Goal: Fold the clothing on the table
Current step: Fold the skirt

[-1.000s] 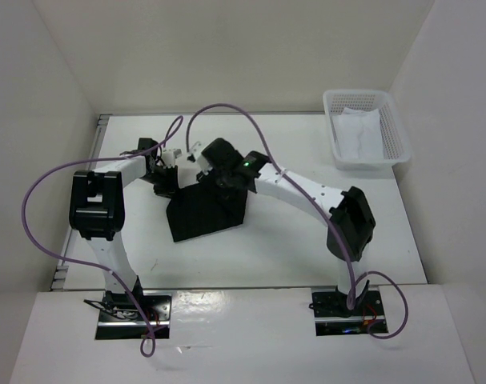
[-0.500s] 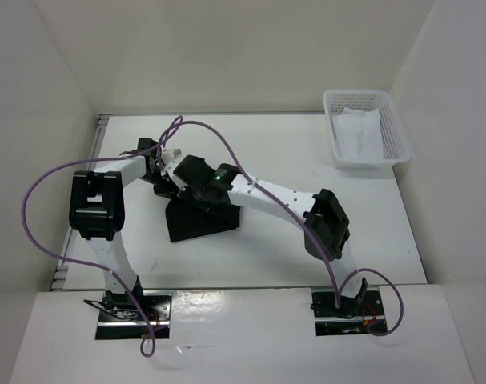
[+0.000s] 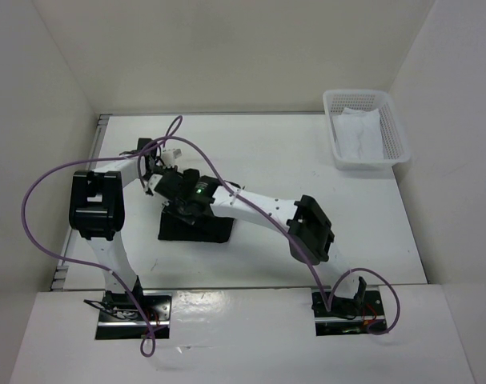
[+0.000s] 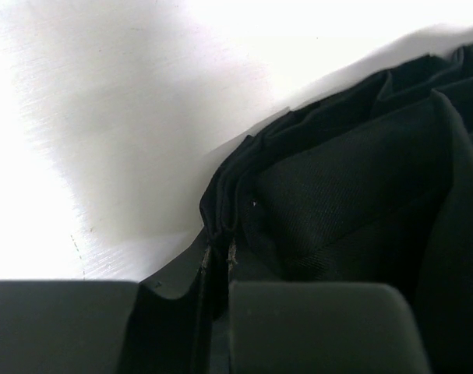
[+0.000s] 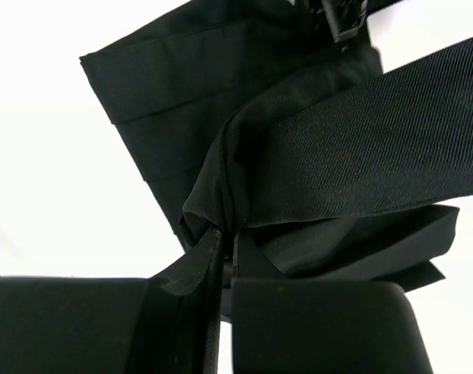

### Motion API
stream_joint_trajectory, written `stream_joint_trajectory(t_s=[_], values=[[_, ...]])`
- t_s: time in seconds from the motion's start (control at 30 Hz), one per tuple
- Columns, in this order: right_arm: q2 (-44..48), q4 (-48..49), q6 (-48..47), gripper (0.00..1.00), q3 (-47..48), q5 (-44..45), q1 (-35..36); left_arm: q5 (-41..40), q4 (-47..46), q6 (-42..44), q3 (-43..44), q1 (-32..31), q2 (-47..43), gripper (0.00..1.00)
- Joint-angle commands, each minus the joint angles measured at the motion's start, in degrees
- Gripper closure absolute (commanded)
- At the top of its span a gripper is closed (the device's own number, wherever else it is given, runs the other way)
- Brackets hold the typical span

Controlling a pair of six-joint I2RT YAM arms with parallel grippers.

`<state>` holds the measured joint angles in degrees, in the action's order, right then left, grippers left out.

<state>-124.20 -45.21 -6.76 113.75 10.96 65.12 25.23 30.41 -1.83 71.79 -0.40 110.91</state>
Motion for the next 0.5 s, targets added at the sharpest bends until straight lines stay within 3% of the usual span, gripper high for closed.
stream_joint_trajectory(t_s=[0.0,0.1,0.13,0.17,0.23,0.27,0.37,0.47], values=[[-0.6,1.5,1.9,1.00,4.4,0.2,0.4,-0.2,1.4,0.0,0.6,0.3,1.8,1.00],[0.1,5.4,1.9,0.94,3.2,-2.7,0.4,0.3,1.4,0.0,0.6,0.3,1.8,1.00],[1.8,7.2,1.9,0.79,0.8,-5.0,0.4,0.3,1.4,0.0,0.6,0.3,1.8,1.00],[2.9,9.2,1.9,0.71,-0.7,-6.3,0.4,0.3,1.4,0.0,0.6,0.3,1.8,1.00],[4.7,13.4,1.9,0.59,-3.2,-9.6,0.4,0.3,1.4,0.0,0.6,0.3,1.8,1.00],[5.4,13.4,1.9,0.50,-3.8,-13.6,0.4,0.3,1.4,0.0,0.6,0.3,1.8,1.00],[5.4,12.4,1.4,0.33,-2.7,-22.8,-0.2,0.3,1.4,0.0,0.6,0.3,2.3,1.00],[6.9,10.8,1.4,0.28,-1.9,-27.4,-1.6,0.3,1.4,0.0,0.6,0.3,2.3,1.00]])
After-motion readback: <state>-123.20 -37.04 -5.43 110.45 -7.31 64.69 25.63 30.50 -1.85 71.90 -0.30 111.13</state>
